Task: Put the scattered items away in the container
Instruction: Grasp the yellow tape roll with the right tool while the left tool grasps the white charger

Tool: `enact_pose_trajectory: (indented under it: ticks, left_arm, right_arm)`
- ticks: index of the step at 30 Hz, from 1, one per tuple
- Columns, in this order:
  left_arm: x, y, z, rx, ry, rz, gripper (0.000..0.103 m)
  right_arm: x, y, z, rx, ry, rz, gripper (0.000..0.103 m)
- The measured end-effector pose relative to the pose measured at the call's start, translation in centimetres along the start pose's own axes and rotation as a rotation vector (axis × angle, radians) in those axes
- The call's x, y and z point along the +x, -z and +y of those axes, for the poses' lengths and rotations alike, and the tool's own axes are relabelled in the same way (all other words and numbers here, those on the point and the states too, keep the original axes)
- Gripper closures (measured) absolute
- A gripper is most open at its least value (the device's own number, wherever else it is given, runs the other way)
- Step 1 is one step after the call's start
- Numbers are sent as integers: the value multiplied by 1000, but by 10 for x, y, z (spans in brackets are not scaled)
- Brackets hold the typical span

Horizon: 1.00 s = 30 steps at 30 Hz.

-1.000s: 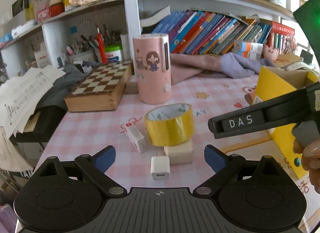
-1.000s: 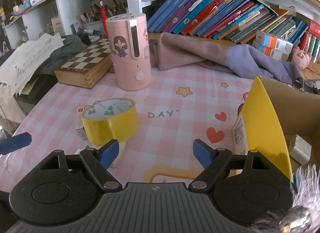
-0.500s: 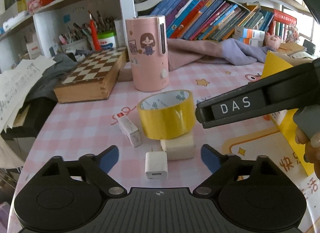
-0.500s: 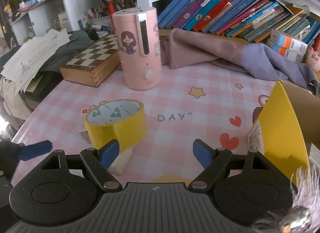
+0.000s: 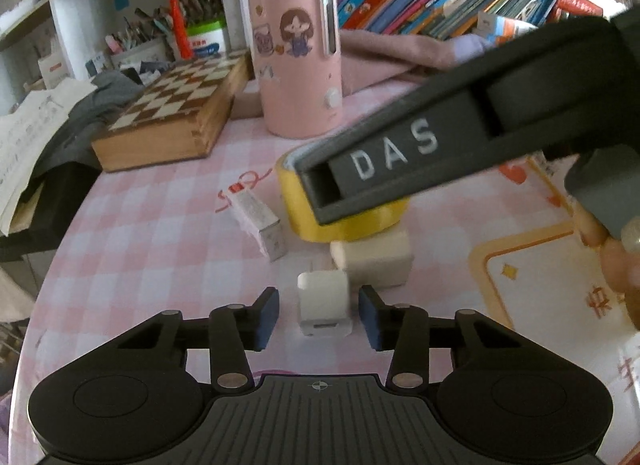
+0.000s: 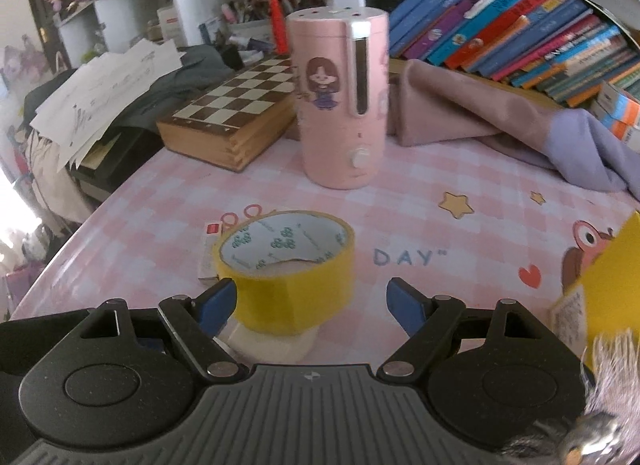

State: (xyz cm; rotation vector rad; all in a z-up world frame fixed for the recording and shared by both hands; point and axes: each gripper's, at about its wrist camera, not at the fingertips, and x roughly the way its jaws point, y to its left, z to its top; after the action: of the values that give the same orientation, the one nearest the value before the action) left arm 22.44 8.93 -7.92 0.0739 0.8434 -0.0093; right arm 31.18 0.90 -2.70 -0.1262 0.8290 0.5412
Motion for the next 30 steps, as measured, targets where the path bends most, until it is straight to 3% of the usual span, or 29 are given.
enact_pose_trajectory:
  ticks: [1,3,9,18,30]
  left_arm:
    - [0,0,2,-13,5,-3,66]
    - [0,0,4,-28,18,2,78]
    - [-9,2,12,-50,24,20,78]
    - [-52,8,39,-158,0,-30,78]
    - [-93,5,51,-194,-19,-113,78]
  right_arm:
    - [3,-1,2,-8,-4,2,20]
    - [8,-3,5,-29,-9,8,19]
    - [24,-9,13,-65,-14,22,17]
    - [41,-15,12,-64,-10,31,14]
    - [11,-18,16,-55,30,-35,15]
